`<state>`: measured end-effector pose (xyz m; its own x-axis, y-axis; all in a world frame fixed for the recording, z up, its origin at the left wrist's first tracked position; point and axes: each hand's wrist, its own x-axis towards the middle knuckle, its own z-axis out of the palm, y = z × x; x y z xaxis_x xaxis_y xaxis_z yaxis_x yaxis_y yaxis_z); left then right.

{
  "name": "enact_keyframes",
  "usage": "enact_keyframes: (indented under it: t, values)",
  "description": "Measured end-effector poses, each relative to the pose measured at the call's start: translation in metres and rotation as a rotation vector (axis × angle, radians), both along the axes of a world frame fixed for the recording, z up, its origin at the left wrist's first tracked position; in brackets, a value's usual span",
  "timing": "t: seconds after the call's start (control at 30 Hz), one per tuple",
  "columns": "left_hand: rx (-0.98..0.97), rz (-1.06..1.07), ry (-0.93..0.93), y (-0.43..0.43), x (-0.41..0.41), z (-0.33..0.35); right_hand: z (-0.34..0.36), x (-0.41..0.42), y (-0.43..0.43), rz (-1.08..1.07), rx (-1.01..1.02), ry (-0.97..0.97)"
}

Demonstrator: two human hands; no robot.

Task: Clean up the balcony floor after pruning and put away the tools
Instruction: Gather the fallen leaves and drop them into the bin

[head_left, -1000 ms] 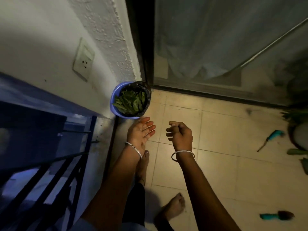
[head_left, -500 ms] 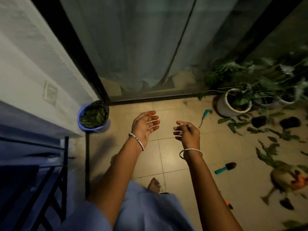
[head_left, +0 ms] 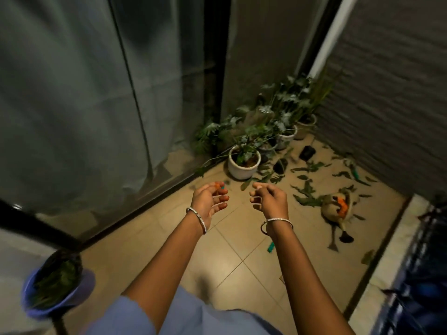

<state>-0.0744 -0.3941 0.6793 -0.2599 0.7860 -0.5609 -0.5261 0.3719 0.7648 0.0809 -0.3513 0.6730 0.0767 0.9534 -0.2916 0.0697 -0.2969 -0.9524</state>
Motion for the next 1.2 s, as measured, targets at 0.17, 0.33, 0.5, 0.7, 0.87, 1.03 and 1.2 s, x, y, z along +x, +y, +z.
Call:
enact_keyframes:
  t: [0.17, 0.33, 0.5, 0.7, 0.87, 1.03, 1.2]
  values:
    - [-0.014, -0.153, 0.010, 0.042, 0.039, 0.006, 0.005, 0.052, 0.023, -0.200, -0.025, 0.030]
    - [-0.097, -0.238, 0.006, 0.086, 0.055, -0.013, -0.010, 0.092, 0.048, -0.374, -0.088, 0.041]
    - [-0.156, -0.280, 0.018, 0.146, 0.061, -0.027, -0.026, 0.110, 0.088, -0.491, -0.155, 0.023]
    - [-0.238, -0.290, 0.006, 0.240, 0.065, -0.045, -0.040, 0.113, 0.160, -0.520, -0.239, -0.026]
    - [-0.306, -0.325, 0.016, 0.305, 0.058, -0.074, -0.067, 0.104, 0.230, -0.536, -0.284, -0.016]
    - [-0.383, -0.282, 0.030, 0.367, 0.056, -0.112, -0.113, 0.096, 0.285, -0.490, -0.352, -0.046]
    - [-0.426, -0.240, 0.019, 0.418, 0.058, -0.174, -0.182, 0.094, 0.331, -0.431, -0.426, -0.089]
